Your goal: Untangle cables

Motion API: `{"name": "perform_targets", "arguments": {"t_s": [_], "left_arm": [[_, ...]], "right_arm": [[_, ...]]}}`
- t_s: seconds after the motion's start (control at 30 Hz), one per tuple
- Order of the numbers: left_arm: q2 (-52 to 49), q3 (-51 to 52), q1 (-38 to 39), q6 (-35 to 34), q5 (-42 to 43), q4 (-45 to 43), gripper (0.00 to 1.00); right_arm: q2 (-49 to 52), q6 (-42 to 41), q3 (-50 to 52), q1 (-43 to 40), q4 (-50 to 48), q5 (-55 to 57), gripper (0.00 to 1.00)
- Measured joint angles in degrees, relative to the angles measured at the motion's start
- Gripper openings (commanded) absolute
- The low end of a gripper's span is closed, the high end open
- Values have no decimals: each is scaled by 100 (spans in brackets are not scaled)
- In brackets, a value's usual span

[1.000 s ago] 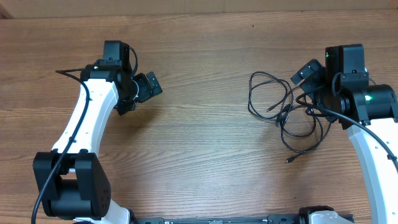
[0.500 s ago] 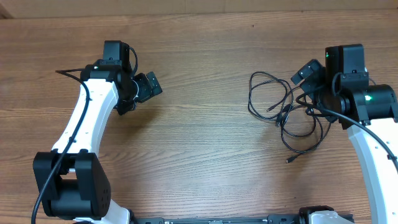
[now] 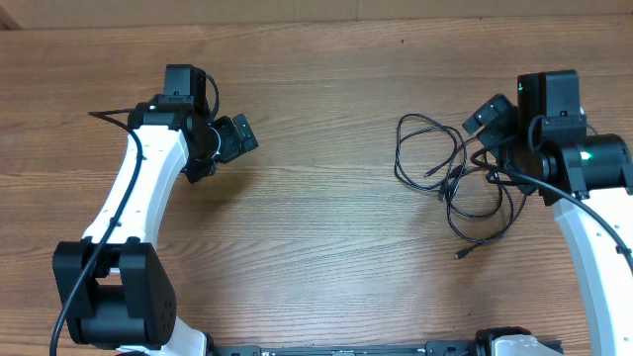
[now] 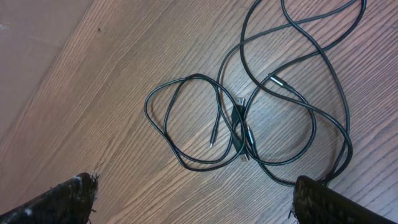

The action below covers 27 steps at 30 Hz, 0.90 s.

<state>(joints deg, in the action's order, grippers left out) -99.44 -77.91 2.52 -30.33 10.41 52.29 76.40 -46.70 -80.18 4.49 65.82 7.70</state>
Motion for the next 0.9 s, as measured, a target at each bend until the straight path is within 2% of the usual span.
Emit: {"name": "perform_targets", "arguments": {"t_s": [0.53, 0.9], "left_arm": [[-173, 0, 24, 0, 0, -4, 100], [-116, 2, 343, 0, -4, -4, 100]], "right_arm": [[0, 4, 0, 0, 0, 0, 100], [0, 4, 0, 0, 0, 0, 100]]}}
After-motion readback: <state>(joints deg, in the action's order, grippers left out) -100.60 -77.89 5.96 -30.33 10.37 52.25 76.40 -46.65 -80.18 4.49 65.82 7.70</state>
